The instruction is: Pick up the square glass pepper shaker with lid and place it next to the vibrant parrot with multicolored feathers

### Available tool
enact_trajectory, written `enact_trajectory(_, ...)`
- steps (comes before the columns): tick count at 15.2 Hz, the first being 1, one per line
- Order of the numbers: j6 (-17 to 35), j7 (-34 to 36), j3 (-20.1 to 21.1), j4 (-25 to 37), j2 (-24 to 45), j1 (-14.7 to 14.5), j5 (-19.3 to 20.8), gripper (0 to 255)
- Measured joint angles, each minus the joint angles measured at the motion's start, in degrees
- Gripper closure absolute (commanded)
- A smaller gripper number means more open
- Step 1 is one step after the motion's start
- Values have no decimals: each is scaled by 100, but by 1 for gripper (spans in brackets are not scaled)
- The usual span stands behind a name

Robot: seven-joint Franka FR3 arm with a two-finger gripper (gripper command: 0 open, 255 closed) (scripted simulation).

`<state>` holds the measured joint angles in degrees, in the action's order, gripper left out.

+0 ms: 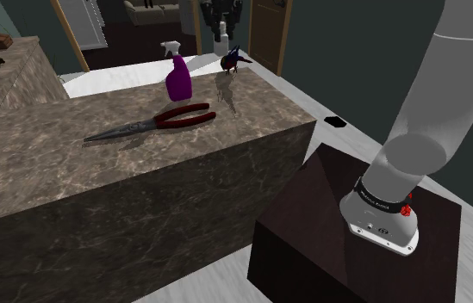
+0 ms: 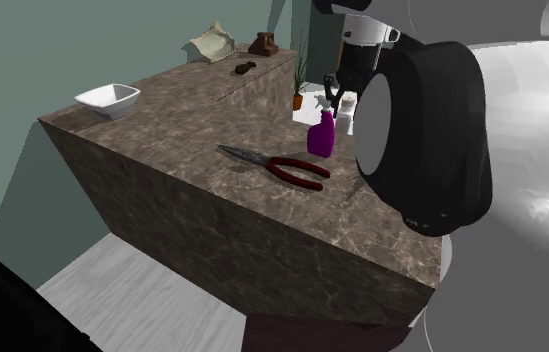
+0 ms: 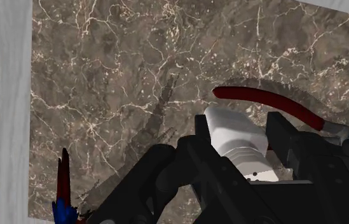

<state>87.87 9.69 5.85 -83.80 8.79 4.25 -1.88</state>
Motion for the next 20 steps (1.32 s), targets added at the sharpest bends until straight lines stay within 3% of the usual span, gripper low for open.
enact_trajectory(10, -110, -1288, -547, 90, 25, 745, 24, 255)
enact_trajectory(20, -417, -2501, -1021, 1185, 847, 1511, 1, 255)
